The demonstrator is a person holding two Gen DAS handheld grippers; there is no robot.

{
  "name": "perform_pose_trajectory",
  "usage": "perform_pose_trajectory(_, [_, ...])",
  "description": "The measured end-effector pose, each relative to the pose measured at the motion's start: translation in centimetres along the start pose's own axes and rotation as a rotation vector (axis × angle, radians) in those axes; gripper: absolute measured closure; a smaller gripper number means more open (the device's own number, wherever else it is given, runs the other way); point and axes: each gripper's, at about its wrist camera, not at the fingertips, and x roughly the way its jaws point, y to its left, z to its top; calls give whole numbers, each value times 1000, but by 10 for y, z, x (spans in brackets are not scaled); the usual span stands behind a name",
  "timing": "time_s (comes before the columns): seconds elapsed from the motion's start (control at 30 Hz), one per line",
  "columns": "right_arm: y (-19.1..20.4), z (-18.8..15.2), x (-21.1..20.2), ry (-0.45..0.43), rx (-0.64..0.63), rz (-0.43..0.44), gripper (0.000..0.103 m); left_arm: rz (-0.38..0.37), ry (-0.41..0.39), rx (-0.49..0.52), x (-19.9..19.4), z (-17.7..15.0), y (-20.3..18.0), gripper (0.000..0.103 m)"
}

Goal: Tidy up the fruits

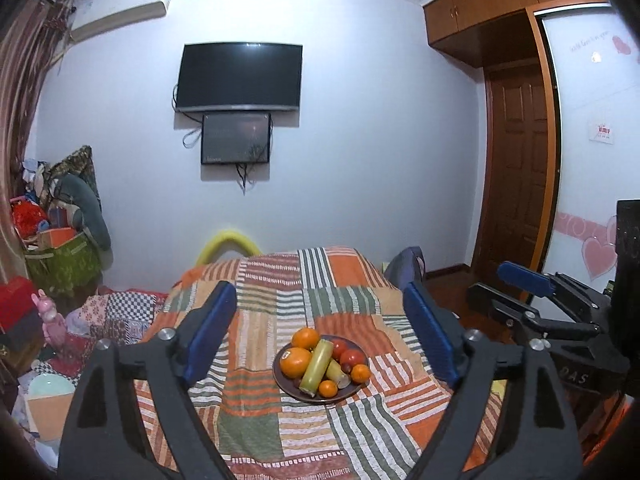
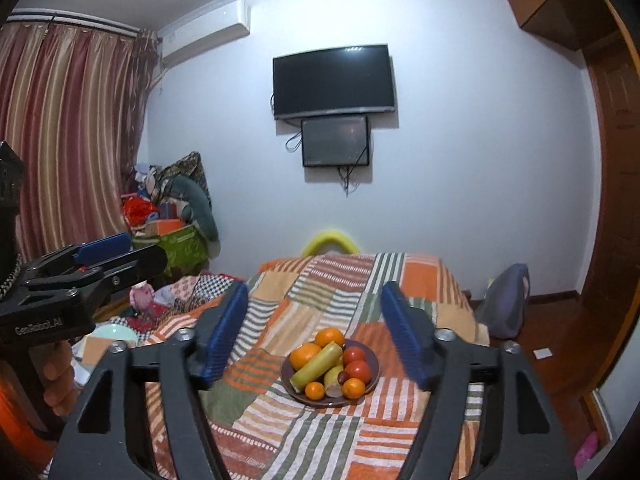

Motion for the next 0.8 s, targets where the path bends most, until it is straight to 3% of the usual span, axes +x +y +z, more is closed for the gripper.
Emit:
perform_pose_trajectory(0.27, [7,0,-16,-74,25,-73,0,26,-40,-15,-14,2,3,1])
perform_pose_trajectory(0.8, [12,-4,-25,-90,29,-86,0,37,-43,-21,-20,-5,4,0])
